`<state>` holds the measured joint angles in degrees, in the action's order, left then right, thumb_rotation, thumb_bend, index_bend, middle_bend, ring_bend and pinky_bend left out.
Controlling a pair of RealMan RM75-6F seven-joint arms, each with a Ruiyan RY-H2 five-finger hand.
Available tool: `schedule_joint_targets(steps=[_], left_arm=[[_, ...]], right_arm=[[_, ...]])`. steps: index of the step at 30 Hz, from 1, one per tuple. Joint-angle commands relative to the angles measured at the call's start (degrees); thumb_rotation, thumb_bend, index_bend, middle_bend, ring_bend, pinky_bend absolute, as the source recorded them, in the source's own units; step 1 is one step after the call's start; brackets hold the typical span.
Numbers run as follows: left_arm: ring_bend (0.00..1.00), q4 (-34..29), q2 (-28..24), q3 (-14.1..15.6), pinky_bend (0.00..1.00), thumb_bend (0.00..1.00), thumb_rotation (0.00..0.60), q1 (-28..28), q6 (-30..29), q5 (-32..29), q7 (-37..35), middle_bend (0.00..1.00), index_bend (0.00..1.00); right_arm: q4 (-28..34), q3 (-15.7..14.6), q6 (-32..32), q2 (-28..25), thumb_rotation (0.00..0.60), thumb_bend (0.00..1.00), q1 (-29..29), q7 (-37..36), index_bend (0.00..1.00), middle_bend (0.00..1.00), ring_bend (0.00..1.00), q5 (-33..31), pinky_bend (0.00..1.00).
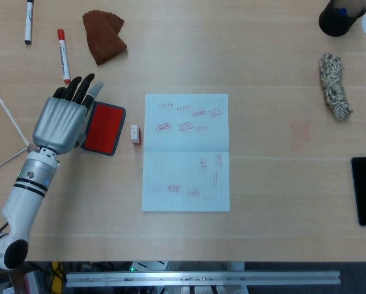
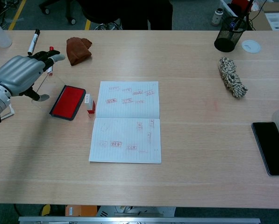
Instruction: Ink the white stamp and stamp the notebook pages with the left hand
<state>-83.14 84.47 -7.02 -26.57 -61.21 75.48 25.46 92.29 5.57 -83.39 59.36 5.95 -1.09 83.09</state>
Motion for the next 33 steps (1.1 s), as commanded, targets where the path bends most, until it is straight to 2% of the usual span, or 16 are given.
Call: schedule_joint_targets(steps=[1,10,21,33], left_arm=[[0.07,1.3,0.9,0.6,0.25,0.17,0.600,-0.5,0.5,-0.8,1.2,0.00,0.00],[0.06,5.6,2.3,2.0,0.25,0.17,0.600,-0.9,1.4,-2.7,3.4,0.00,0.00],[0.06,10.9,3.8,2.9,0.25,0.17,0.600,-1.5,0.0,-2.2,6.1,0.00,0.00],[0.06,16.5,6.2,2.1,0.25,0.17,0.600,-2.9,-0.9,-2.0,7.9,0.00,0.00]], right_arm=[[0.0,0.0,-0.1,0.0,0.600,0.26,-0.1,0.0,0.33,0.39,0.31,-0.1,0.42],[0.4,-0.1,-0.2,-0.2,0.600,0.26,-0.4,0.3,0.33,0.39,0.31,-0.1,0.42],[0.9,-0.2,-0.7,-0.4,0.600,0.26,-0.9,0.7,0.33,0.39,0.31,-0.1,0.42],[0.9,-0.3,-1.5,-0.6,0.600,0.26,-1.6,0.5,0.33,0.39,0.31,-0.3,0.42]])
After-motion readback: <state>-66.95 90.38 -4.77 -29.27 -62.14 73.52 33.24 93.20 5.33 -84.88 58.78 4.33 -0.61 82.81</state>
